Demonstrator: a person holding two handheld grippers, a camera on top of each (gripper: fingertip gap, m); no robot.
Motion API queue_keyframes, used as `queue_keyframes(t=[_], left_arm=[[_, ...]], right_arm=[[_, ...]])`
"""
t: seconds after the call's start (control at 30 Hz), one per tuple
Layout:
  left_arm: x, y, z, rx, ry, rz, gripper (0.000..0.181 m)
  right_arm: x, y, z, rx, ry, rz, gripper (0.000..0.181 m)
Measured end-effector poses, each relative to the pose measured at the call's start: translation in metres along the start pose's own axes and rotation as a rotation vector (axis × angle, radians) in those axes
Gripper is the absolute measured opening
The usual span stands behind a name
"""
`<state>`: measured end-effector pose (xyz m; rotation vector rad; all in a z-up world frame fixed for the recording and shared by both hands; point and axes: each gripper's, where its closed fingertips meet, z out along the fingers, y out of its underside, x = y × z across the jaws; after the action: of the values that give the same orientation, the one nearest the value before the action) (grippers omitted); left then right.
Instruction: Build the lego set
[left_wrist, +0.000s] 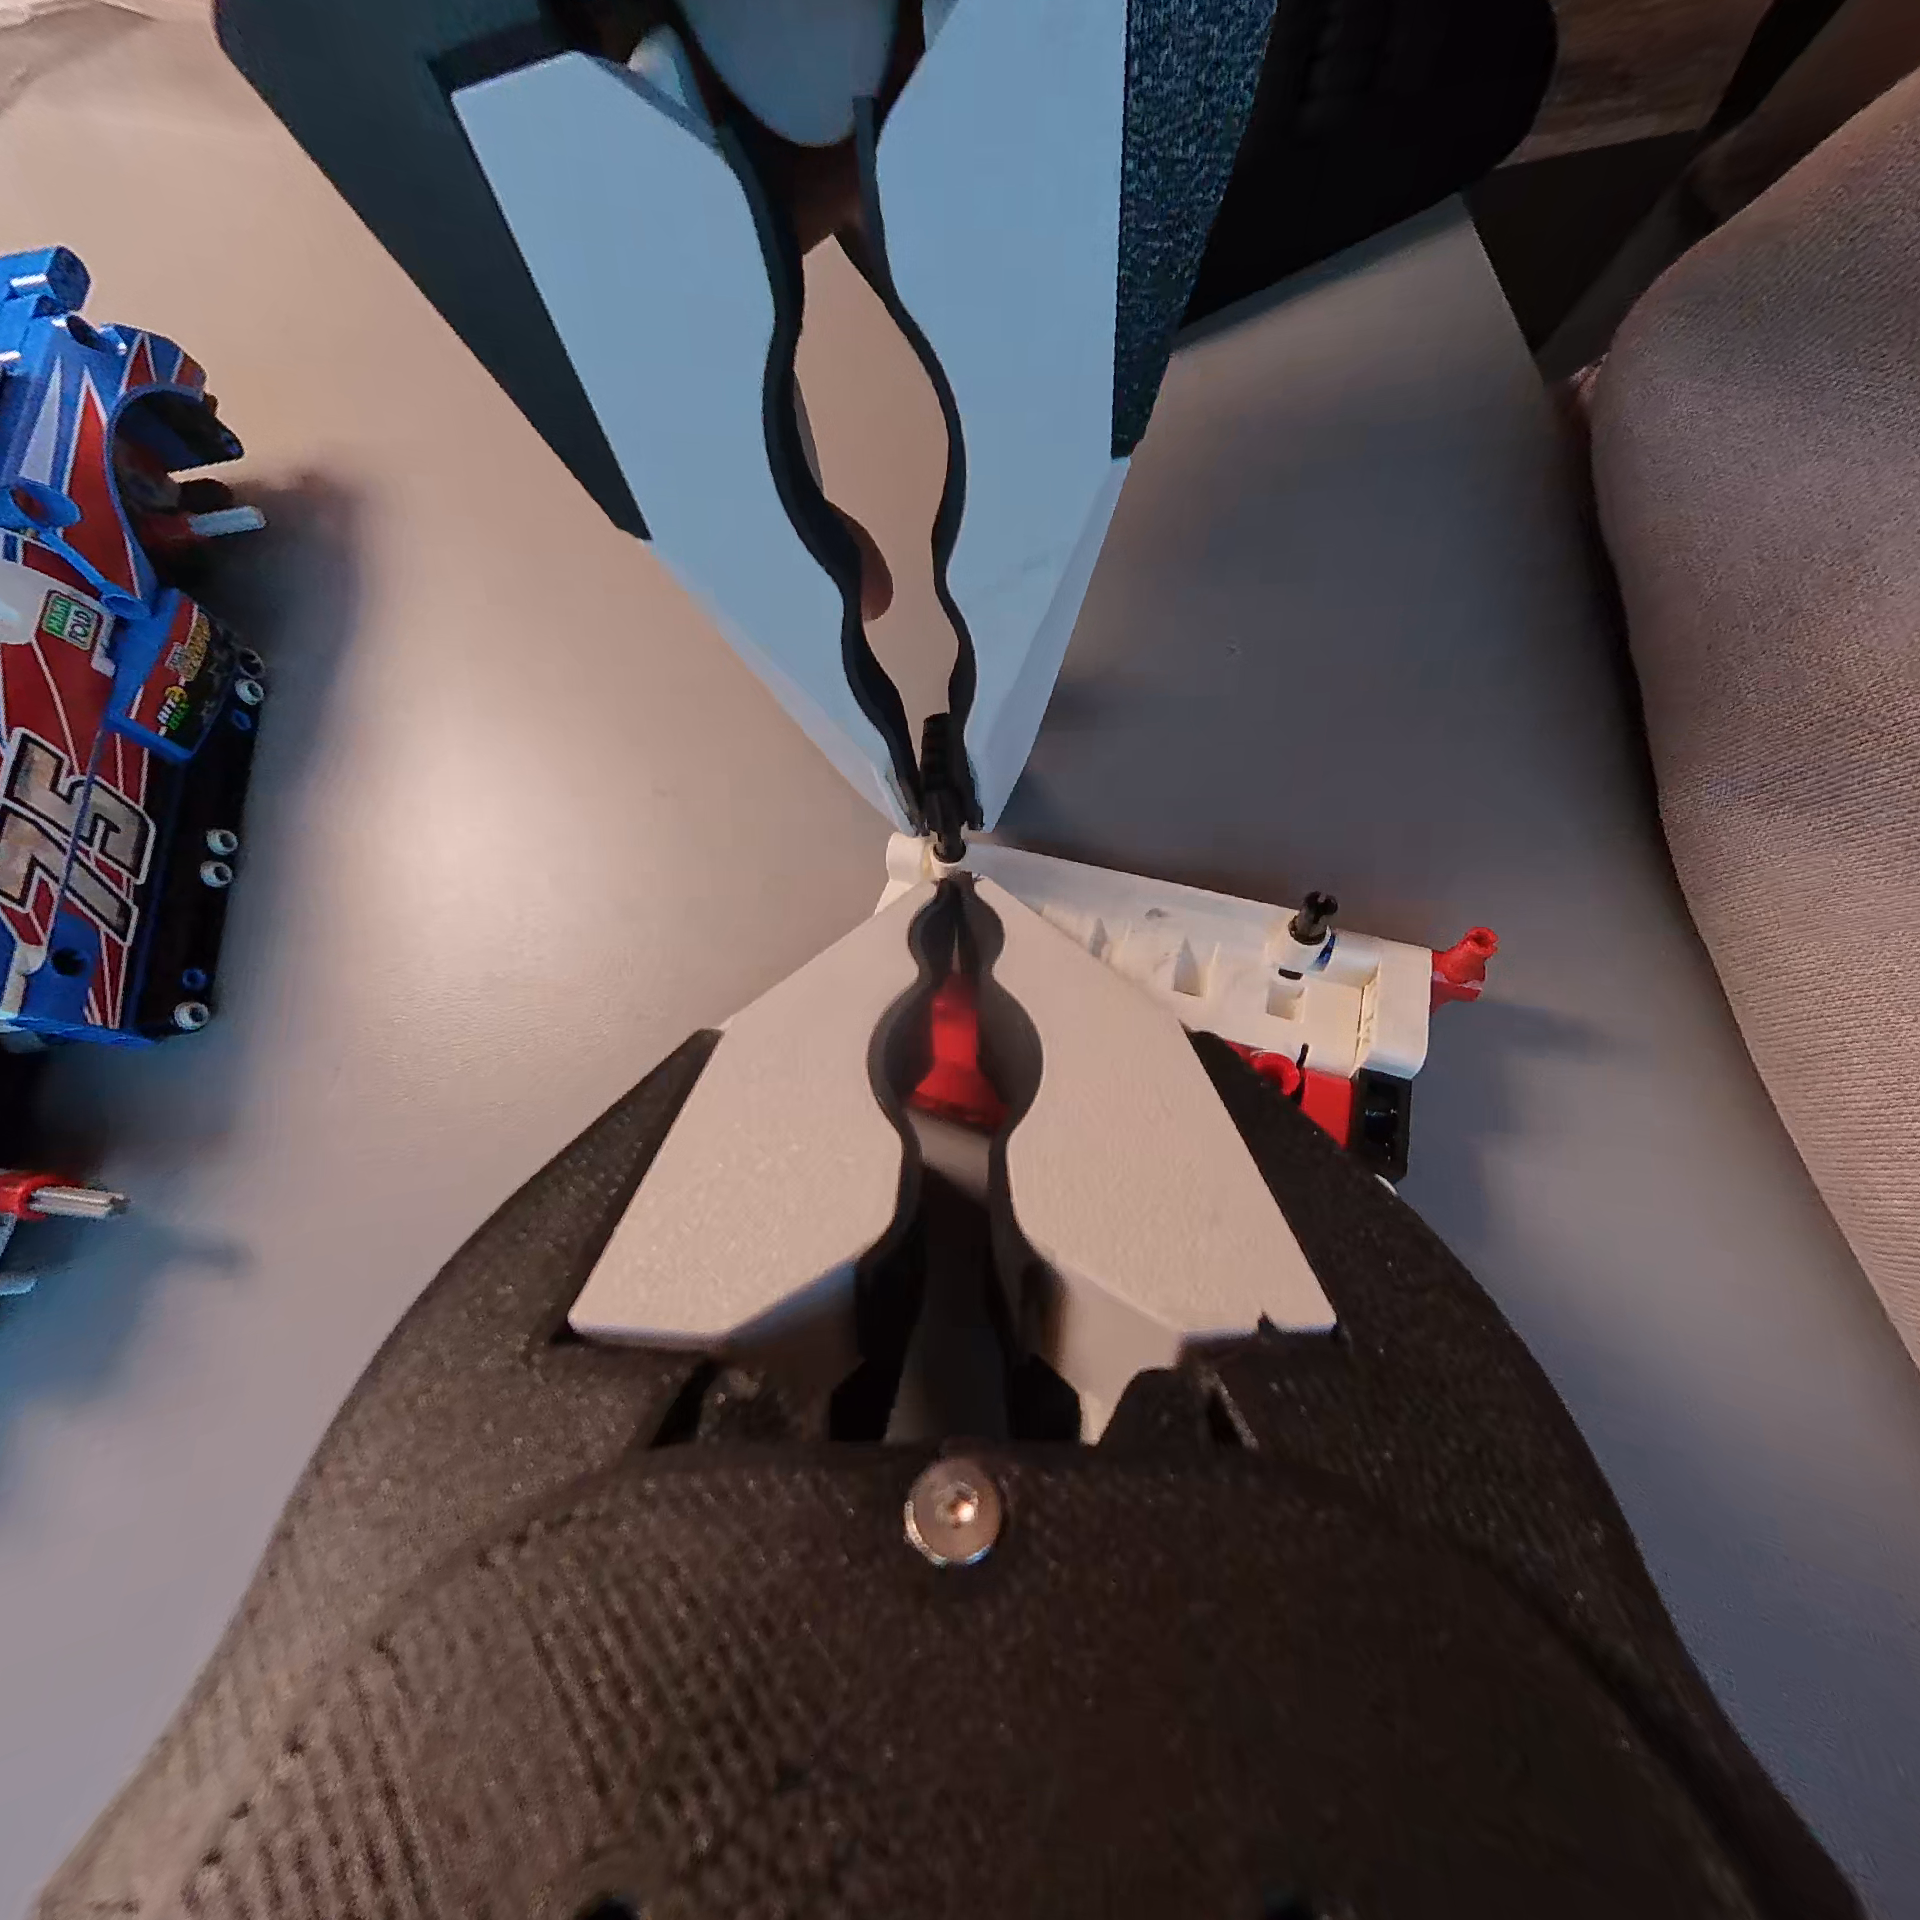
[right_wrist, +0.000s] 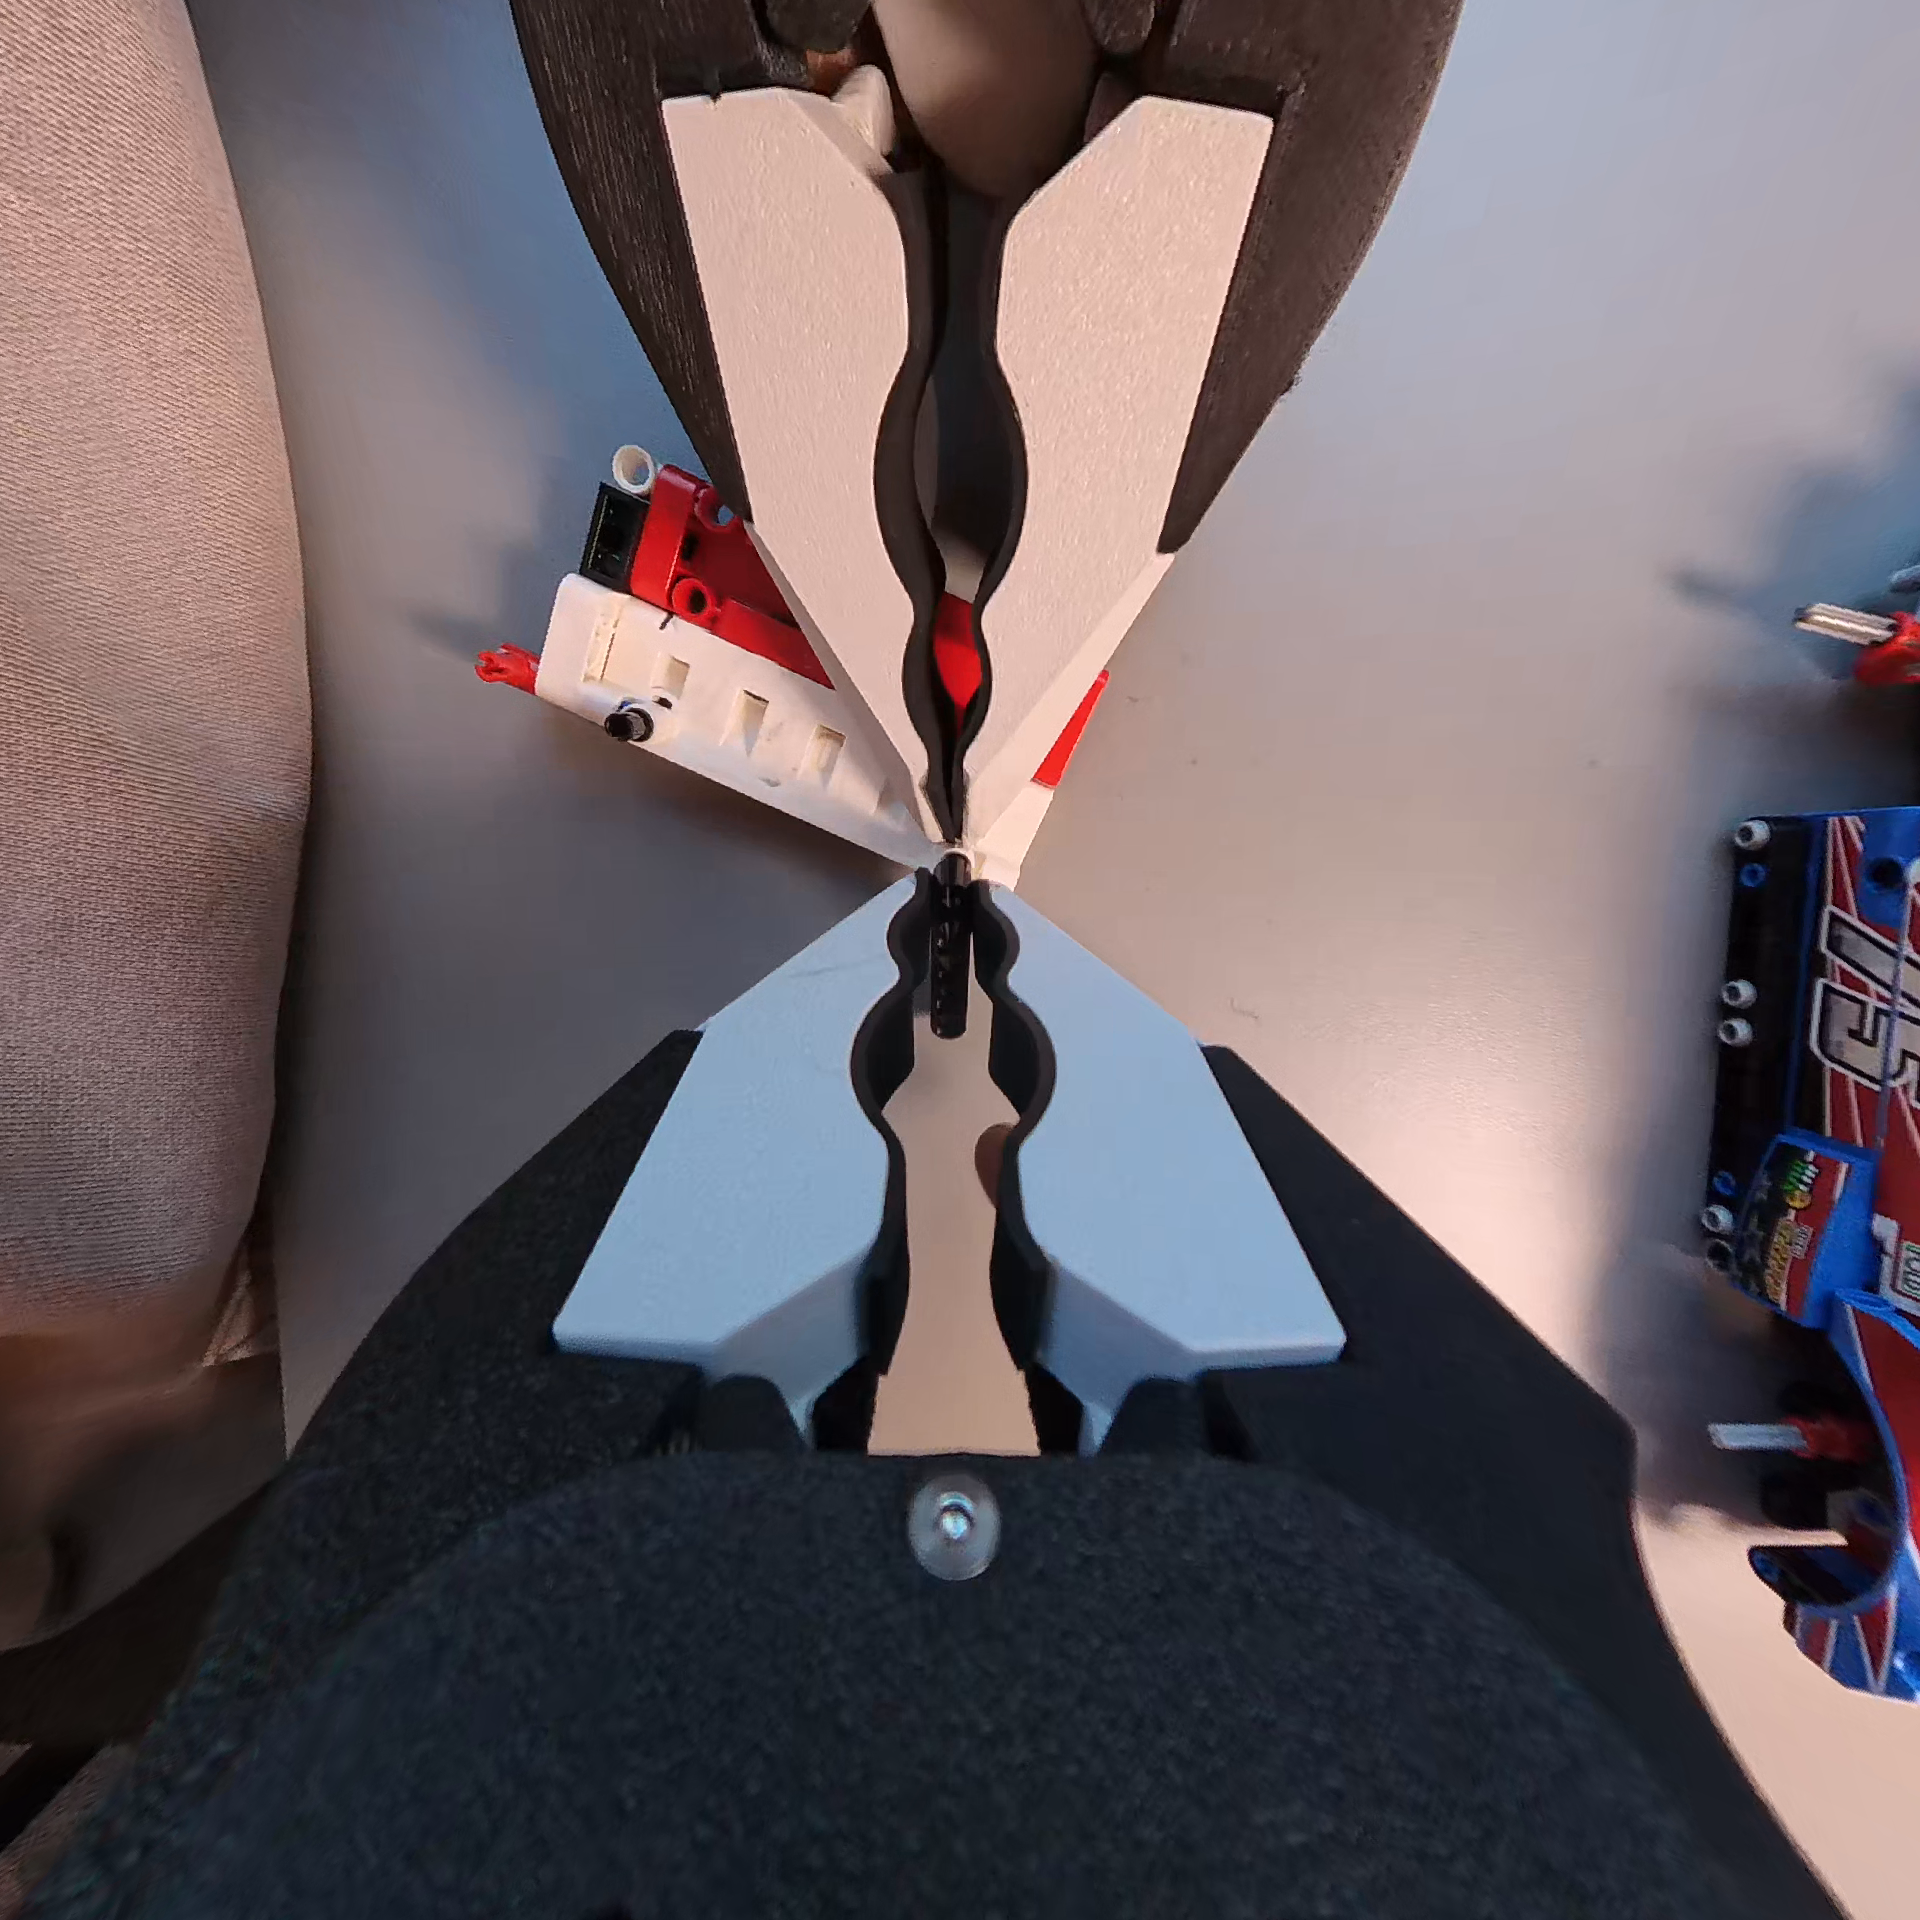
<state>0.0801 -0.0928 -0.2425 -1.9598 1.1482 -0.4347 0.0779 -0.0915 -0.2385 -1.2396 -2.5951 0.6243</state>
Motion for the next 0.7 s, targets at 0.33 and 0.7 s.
queue_keyframes(t=[0.33,0.7], left_arm=[[0.0001,-0.0003,-0.0001,0.001,-0.003,-0.002,0.000],[0.0004,-0.0005,0.0005,0.001,-0.007,0.014,0.000]], right_arm=[[-0.0002,-0.0042,-0.0029,0.036,0.030,-0.023,0.003],[-0.0003,-0.0025,-0.0014,-0.113,-0.037,-0.051,0.003]])
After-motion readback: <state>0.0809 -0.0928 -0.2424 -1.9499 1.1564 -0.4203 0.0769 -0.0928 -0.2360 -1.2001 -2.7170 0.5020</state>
